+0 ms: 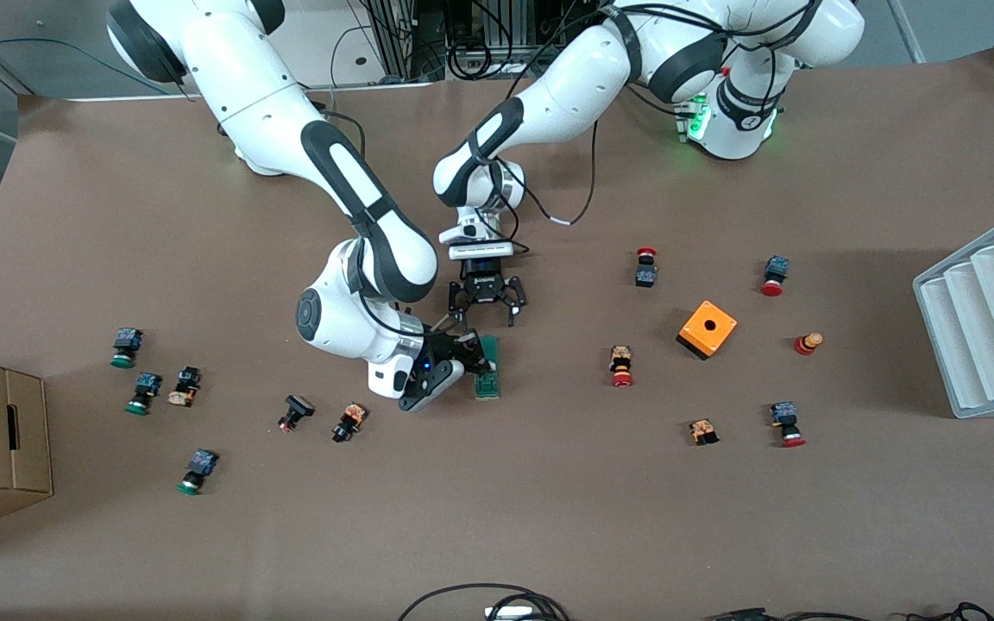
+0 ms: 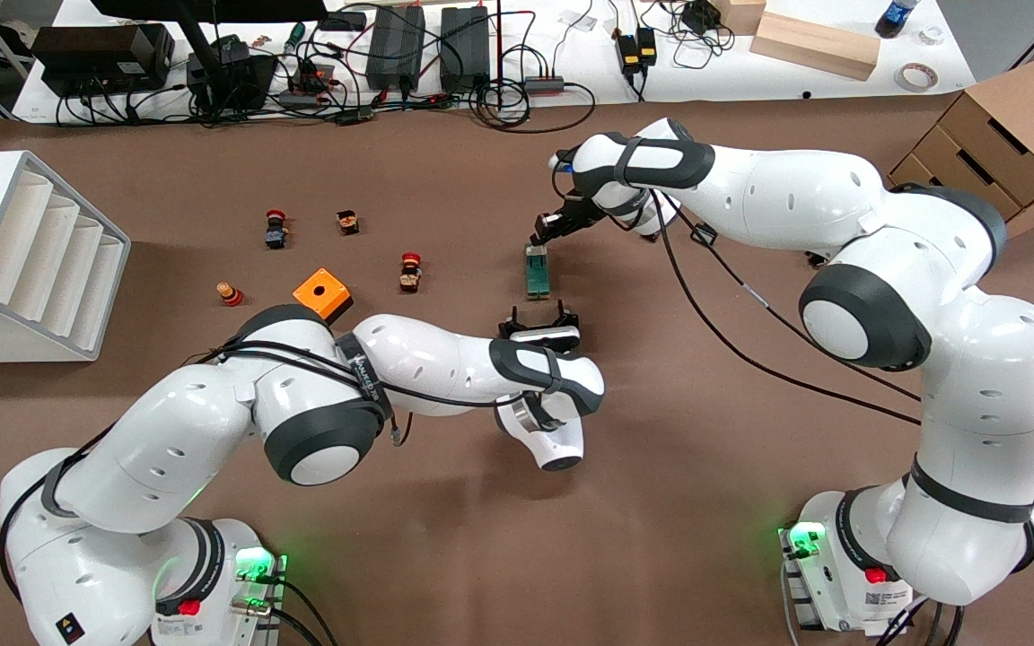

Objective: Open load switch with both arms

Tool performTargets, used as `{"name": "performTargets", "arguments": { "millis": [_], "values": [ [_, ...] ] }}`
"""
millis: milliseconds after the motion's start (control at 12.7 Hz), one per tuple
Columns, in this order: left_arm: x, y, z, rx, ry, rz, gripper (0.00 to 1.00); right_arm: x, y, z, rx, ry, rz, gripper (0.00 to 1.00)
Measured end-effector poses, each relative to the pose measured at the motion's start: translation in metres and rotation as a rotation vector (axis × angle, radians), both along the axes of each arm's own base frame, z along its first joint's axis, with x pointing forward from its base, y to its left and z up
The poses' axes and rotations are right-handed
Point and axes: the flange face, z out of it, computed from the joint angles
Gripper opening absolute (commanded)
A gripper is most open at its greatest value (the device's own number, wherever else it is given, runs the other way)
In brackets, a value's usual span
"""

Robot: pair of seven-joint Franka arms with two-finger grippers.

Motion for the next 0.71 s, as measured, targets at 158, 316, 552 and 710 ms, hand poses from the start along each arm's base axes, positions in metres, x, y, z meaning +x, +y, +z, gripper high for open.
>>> {"name": "performTargets", "arguments": {
  "millis": [158,316,552,710],
  "values": [
    [0.0,0.0,0.0,0.0,0.0,0.0,1.0,-0.0021,0.0023,-0.0004,-0.001,0.001,0.004,0.14],
    [0.0,0.0,0.0,0.0,0.0,0.0,1.0,-0.0037,0.0026,-0.0012,-0.002,0.003,0.006,0.14],
    [0.0,0.0,0.0,0.0,0.0,0.0,1.0,-0.0052,0.0034,-0.0017,-0.003,0.005,0.008,0.14],
    [0.0,0.0,0.0,0.0,0.0,0.0,1.0,-0.0064,0.0045,-0.0022,-0.004,0.006,0.01,0.14]
  ]
}}
